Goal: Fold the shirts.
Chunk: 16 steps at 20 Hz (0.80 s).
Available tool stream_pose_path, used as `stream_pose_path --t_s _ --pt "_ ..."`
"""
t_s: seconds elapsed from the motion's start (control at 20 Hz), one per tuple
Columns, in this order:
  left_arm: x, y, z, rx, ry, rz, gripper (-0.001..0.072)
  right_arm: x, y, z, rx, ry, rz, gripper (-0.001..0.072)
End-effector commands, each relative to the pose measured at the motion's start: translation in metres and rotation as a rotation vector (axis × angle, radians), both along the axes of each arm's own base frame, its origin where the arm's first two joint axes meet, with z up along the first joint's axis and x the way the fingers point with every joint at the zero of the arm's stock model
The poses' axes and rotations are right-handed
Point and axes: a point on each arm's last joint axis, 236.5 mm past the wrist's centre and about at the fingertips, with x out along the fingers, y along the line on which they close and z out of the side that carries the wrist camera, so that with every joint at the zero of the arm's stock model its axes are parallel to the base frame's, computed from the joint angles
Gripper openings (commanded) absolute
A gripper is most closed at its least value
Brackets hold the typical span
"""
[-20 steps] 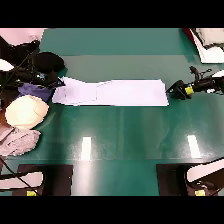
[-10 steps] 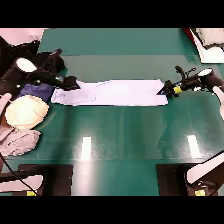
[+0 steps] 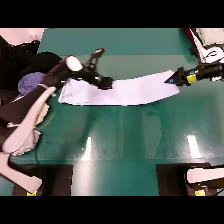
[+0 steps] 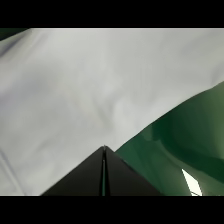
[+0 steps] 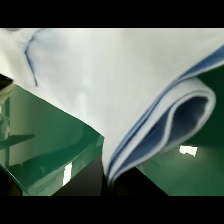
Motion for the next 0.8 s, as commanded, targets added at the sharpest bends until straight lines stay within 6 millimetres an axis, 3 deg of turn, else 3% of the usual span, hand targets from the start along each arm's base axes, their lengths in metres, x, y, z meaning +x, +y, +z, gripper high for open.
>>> stream_pose_path --t_s 0.0,0.2,0.45,0.6,0.75 --pt "0.002 -0.05 -0.04 -0.001 0.077 -0.03 0.0022 -0.007 0.013 0.052 -0.011 -0.084 0.021 0.0011" --pt "0.003 -0.058 -0.078 0.006 0.161 -0.01 0.0022 0.0 0.044 0.096 -0.027 -0.187 0.08 0.0012" --pt "0.007 -0.051 -0.084 0.03 0.155 -0.004 0.0022 -0.008 0.086 0.115 -0.022 -0.235 0.167 0.0012" --pt "0.009 -0.047 -0.063 0.02 0.152 -0.04 0.0022 -0.011 0.109 0.121 -0.015 -0.26 0.21 0.0012" --pt "0.031 -0.031 -0.003 -0.006 0.047 -0.056 0.0022 -0.008 0.137 0.133 -0.005 -0.309 0.248 0.0012"
